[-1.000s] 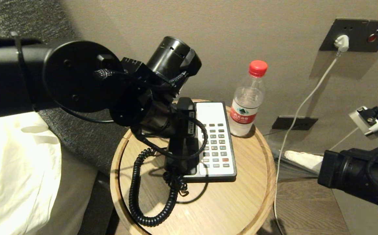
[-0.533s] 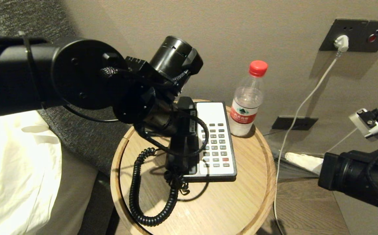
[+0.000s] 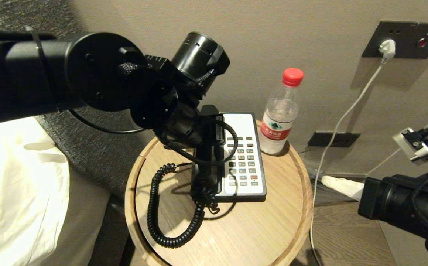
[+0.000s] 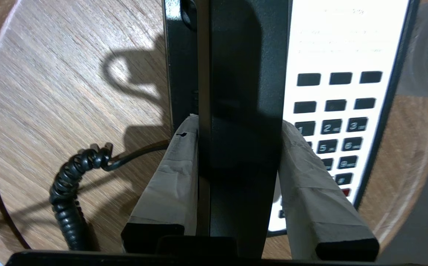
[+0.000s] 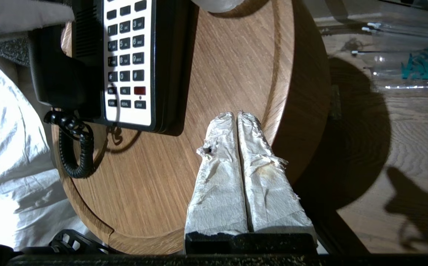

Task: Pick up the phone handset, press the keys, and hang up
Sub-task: Put the handset back

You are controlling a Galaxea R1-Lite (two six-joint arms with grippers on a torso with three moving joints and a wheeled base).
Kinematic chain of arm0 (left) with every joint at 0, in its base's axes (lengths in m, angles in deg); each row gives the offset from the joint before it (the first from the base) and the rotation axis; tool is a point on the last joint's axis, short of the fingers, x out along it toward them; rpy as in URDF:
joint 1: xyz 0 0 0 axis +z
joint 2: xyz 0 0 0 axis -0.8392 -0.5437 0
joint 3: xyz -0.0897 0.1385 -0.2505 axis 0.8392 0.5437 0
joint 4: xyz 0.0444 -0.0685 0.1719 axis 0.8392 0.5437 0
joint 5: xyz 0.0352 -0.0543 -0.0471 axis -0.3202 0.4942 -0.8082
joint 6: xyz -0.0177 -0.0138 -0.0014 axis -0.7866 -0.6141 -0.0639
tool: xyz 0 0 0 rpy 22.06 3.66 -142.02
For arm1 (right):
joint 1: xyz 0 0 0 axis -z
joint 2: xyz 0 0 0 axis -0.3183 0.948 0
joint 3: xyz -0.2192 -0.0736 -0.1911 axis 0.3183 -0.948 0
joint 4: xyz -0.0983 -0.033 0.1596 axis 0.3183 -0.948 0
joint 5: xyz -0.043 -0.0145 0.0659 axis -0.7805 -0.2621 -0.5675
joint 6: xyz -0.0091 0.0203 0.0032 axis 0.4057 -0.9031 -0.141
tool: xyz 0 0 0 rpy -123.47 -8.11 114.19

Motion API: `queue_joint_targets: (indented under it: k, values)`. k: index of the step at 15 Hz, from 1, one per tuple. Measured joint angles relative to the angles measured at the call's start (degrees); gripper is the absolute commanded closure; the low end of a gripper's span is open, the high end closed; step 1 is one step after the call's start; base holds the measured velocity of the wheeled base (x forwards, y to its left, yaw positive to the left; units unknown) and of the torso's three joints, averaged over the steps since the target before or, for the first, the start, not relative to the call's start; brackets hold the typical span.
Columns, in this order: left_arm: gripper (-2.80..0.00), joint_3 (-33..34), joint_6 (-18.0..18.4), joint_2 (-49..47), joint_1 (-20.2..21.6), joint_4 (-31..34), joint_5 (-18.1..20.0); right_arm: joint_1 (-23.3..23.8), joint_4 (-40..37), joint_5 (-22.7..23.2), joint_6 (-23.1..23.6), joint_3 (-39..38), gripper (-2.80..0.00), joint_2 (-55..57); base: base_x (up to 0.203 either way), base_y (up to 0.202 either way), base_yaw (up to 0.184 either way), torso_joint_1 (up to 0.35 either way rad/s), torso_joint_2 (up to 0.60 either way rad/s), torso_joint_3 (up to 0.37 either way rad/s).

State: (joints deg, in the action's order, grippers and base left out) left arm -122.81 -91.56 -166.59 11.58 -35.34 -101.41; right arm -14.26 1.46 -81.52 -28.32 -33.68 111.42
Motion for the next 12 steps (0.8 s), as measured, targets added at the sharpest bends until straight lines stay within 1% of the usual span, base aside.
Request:
queue_joint_targets:
  k: [1,6,7,12]
  values:
    - [0.0,-1.1,-0.7,-0.5,-0.1,1.1,0.1,0.0,0.1,0.0,0.0,-0.2,0.0,0.1,0.0,0.0,0.0,0.0,0.0,0.0]
    - [0.0,-1.6,-0.8,-1.8,-0.5,2.7,-0.3,0.1,0.9,0.1,0.0,-0.4,0.0,0.9,0.0,0.0,0.0,0.0,0.0,0.0]
    - [-2.8,-1.3,-0.8,-1.9,-0.5,2.8,-0.3,0.1,0.9,0.2,0.0,-0.4,0.0,1.1,0.0,0.0,0.0,0.0,0.0,0.0]
    - [-2.8,-0.1,-0.3,-1.7,-0.5,2.8,-0.5,0.1,1.0,0.2,0.0,-0.6,0.0,1.5,0.0,0.0,0.0,0.0,0.0,0.0]
